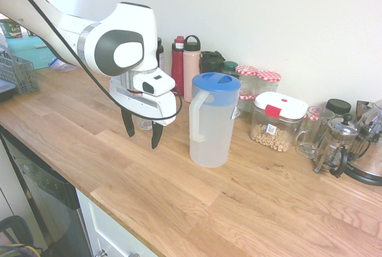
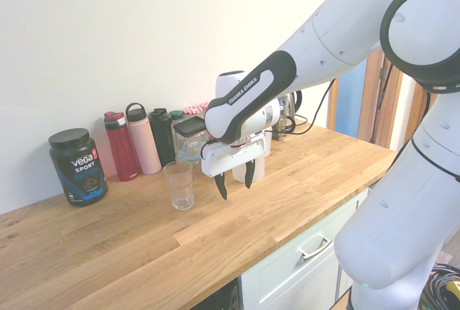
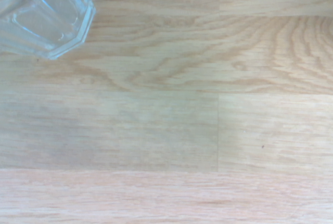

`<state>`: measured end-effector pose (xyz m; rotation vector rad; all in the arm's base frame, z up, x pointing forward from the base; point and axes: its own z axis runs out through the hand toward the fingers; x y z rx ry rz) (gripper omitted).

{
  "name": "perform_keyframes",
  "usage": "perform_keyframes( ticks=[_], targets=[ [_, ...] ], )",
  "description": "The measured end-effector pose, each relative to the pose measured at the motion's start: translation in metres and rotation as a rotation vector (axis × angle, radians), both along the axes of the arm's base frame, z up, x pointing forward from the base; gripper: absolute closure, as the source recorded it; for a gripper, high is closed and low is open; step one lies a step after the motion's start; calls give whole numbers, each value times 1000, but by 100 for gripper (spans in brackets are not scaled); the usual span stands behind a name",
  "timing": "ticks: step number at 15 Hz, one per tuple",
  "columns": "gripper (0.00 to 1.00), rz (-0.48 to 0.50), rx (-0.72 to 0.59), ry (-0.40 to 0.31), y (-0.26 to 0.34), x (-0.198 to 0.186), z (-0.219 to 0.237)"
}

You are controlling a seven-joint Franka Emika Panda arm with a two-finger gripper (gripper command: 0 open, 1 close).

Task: Pour me some water

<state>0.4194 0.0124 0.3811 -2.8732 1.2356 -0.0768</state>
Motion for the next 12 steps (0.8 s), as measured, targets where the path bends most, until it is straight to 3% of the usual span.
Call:
perform_keyframes(
  ticks=[5,12],
  targets=[
    [0,2,-1,-22,1,-1,16],
    [0,98,-35,-71,-11,-4,157]
  ],
)
